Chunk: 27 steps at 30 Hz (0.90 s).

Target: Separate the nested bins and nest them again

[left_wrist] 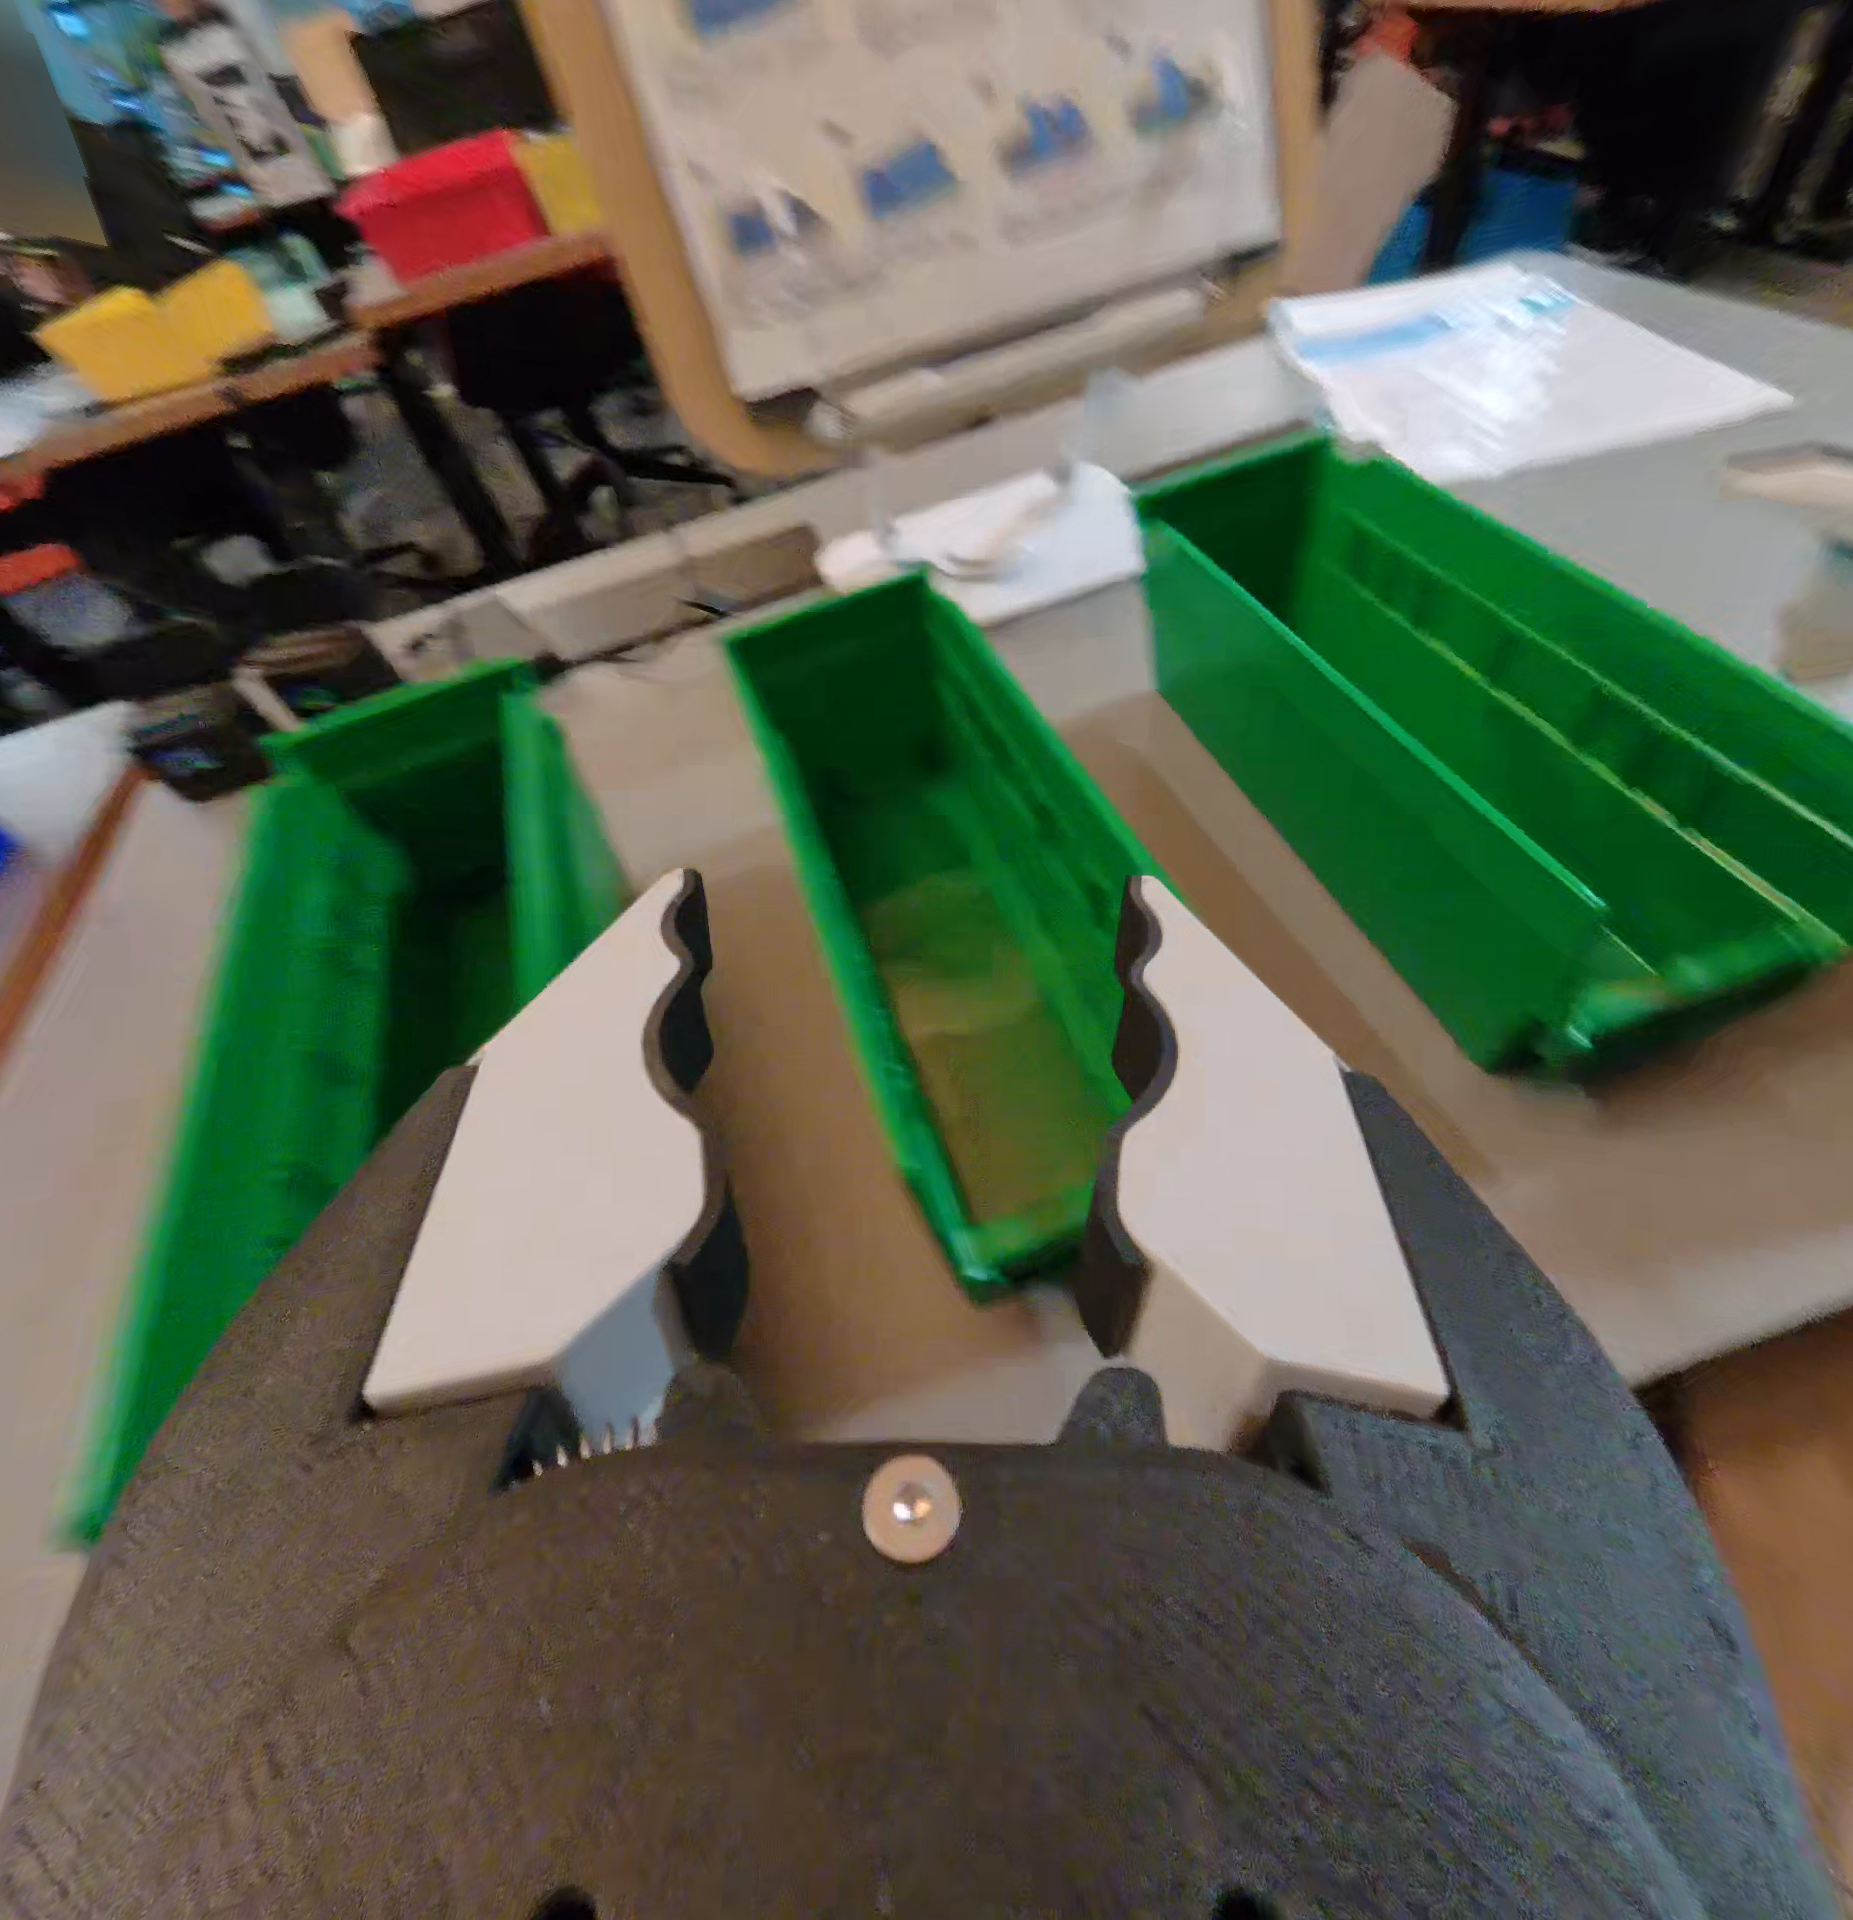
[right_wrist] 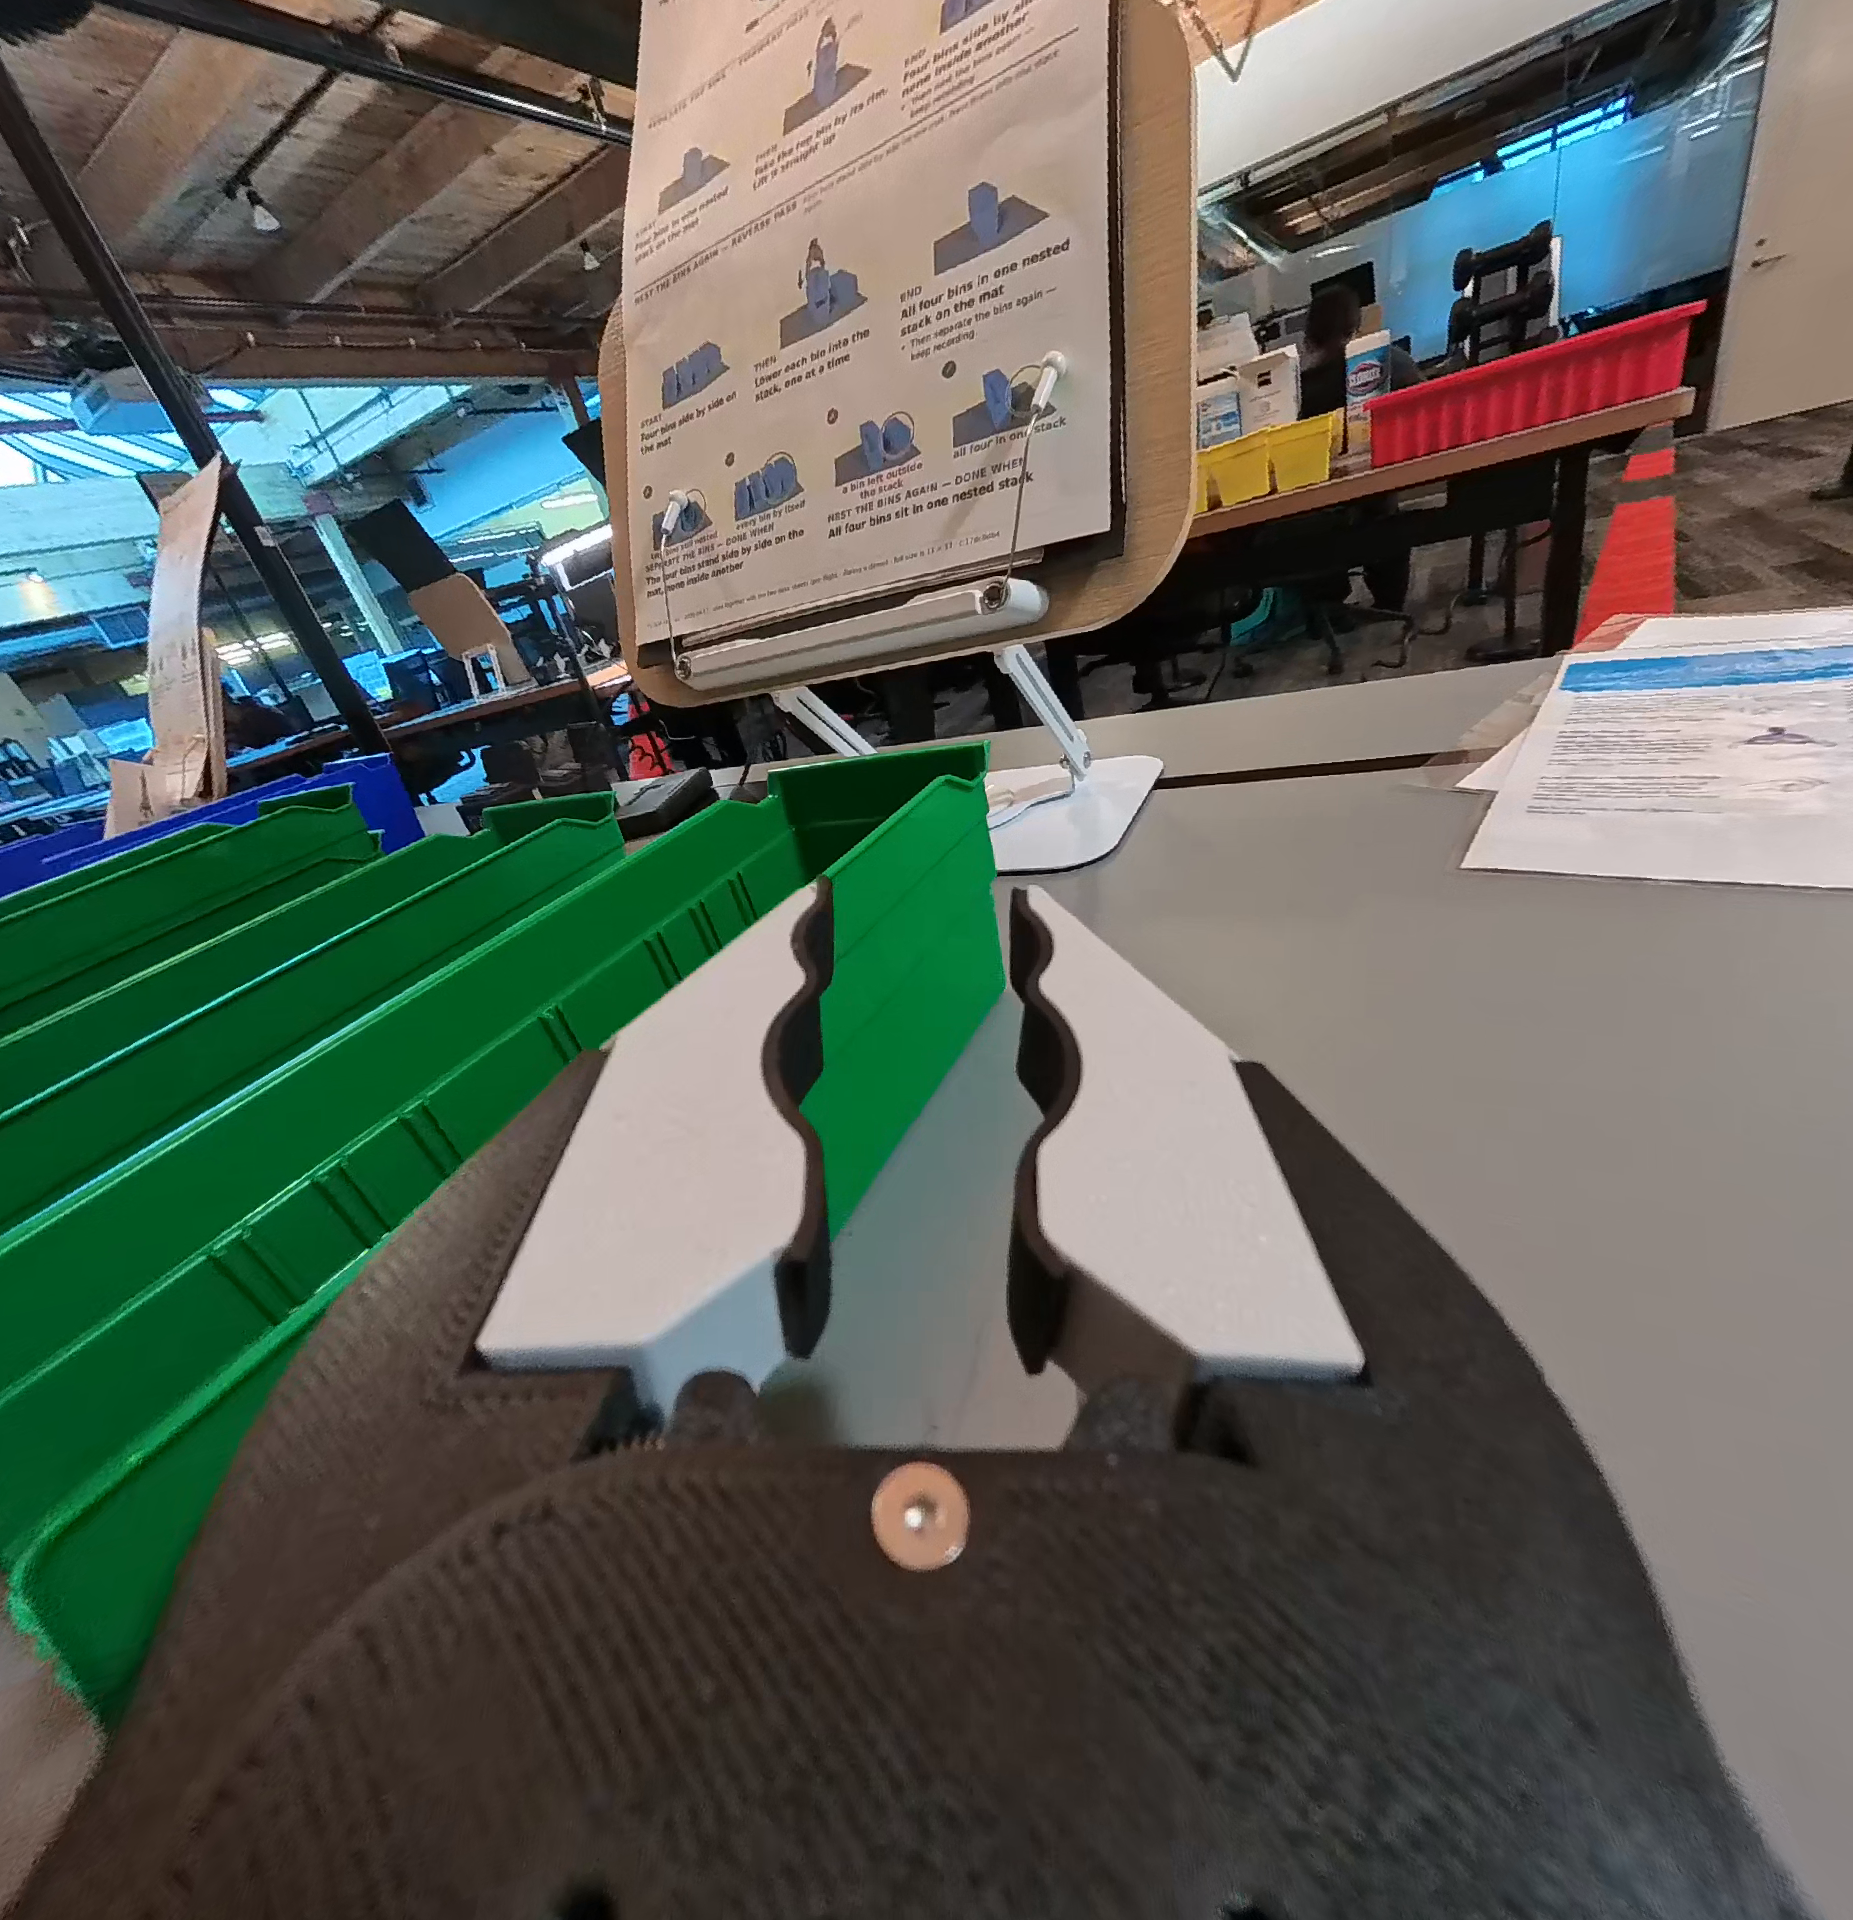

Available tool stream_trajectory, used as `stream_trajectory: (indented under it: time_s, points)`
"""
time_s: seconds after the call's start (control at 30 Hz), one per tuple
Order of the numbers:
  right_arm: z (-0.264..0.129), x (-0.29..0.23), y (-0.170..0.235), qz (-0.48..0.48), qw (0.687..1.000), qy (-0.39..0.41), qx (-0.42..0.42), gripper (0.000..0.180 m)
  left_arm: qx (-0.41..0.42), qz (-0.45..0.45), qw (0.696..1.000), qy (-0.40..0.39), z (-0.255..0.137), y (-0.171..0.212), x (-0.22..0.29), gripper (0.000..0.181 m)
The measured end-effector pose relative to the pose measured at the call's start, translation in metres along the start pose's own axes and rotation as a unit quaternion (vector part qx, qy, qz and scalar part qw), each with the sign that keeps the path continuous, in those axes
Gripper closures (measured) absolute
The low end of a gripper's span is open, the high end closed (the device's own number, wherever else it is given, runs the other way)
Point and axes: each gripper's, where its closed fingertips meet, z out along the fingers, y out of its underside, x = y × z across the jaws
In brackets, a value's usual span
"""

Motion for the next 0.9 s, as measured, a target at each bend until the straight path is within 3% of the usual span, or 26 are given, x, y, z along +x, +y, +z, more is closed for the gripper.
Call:
stream_trajectory:
  time_s: [0.1, 0.2, 0.3, 0.33, 0.4, 0.77, 0.9]
  points:
    - [0.000, -0.001, 0.001, 0.000, 1.000, -0.003, -0.002, 0.147, -0.073, -0.014, 0.996, -0.045, 0.006, -0.013, -0.071, 0.087]
    - [0.000, -0.001, 0.001, 0.000, 1.000, -0.003, -0.002, 0.147, -0.239, -0.041, 0.967, -0.072, 0.029, 0.028, -0.134, 0.067]
    - [0.000, 0.000, 0.000, 0.008, 1.000, -0.003, 0.002, 0.147, -0.352, -0.086, 0.931, -0.036, 0.047, 0.074, -0.150, 0.067]
    - [-0.001, 0.002, -0.001, 0.012, 1.000, -0.002, 0.003, 0.147, -0.374, -0.098, 0.922, -0.026, 0.050, 0.086, -0.149, 0.059]
    - [-0.001, 0.003, -0.001, 0.022, 1.000, -0.002, 0.004, 0.147, -0.386, -0.094, 0.917, -0.019, 0.056, 0.094, -0.147, 0.055]
    - [-0.001, 0.004, -0.001, 0.041, 0.999, -0.011, 0.003, 0.147, -0.354, -0.069, 0.932, -0.027, 0.061, 0.081, -0.152, 0.083]
    - [0.000, 0.004, 0.000, 0.044, 0.999, -0.012, 0.001, 0.147, -0.352, -0.048, 0.935, -0.024, 0.057, 0.075, -0.150, 0.086]
